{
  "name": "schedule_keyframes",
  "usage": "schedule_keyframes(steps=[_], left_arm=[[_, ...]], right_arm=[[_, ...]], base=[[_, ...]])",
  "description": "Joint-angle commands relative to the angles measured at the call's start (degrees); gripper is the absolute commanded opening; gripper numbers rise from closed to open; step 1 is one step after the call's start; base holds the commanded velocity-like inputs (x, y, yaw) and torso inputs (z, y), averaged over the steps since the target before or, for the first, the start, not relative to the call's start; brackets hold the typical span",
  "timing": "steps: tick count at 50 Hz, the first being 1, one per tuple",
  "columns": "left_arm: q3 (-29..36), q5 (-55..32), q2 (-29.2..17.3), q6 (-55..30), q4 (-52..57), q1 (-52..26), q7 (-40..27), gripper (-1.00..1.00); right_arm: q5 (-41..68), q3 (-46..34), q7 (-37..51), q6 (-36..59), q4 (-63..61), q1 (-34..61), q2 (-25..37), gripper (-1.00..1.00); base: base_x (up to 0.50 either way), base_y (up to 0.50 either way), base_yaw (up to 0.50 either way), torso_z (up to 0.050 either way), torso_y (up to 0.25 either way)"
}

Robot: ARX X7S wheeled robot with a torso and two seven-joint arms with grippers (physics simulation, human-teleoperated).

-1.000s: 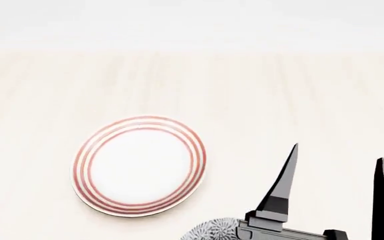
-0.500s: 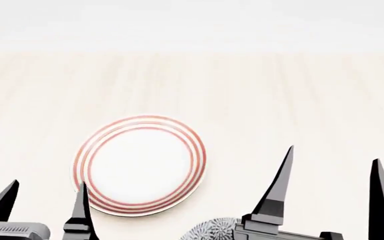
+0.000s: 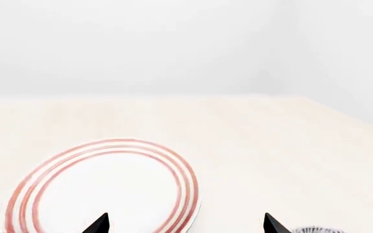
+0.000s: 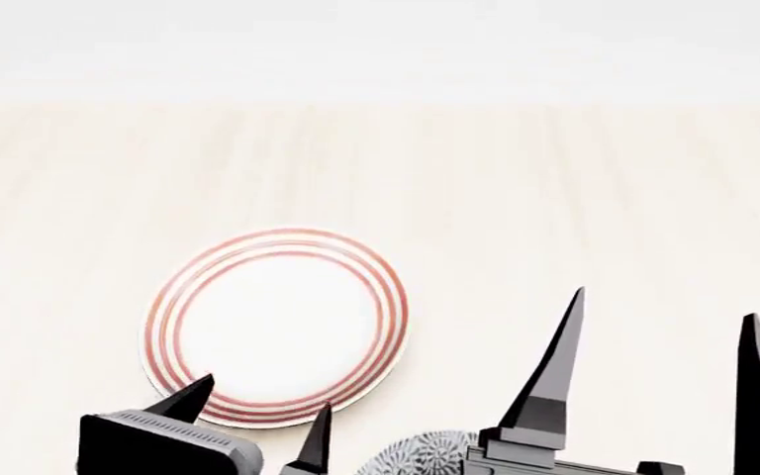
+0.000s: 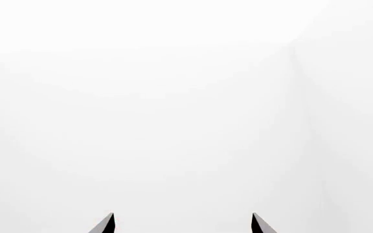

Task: Put the bowl on the plate.

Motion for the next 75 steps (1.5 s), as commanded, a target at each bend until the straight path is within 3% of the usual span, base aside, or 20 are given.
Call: schedule_keyframes(steps=[1,47,75], left_arm=[[0.6,-2.4,2.3,-2.7,-4.3,-3.9,0.9,1.0],[2.6,-17.3,1.6,-11.3,-12.8,-8.0,-1.2,1.0],[5.0,-21.4,0.6,-11.9,-14.9,-8.2,-1.8,1.0]], right_arm=[[-0.5,1.1,-0.8,-0.1,-0.8,-0.3,-0.3,1.0],[-0.1,-0.1,0.7,0.3,-3.1,-0.5,1.8,1.0],[0.1,-1.0,1.3,-0.3,-2.1,-0.6,2.5,1.0]], base=[[0.0,0.0,0.0,0.0,0.0],[0.0,0.0,0.0,0.0,0.0],[0.0,0.0,0.0,0.0,0.0]])
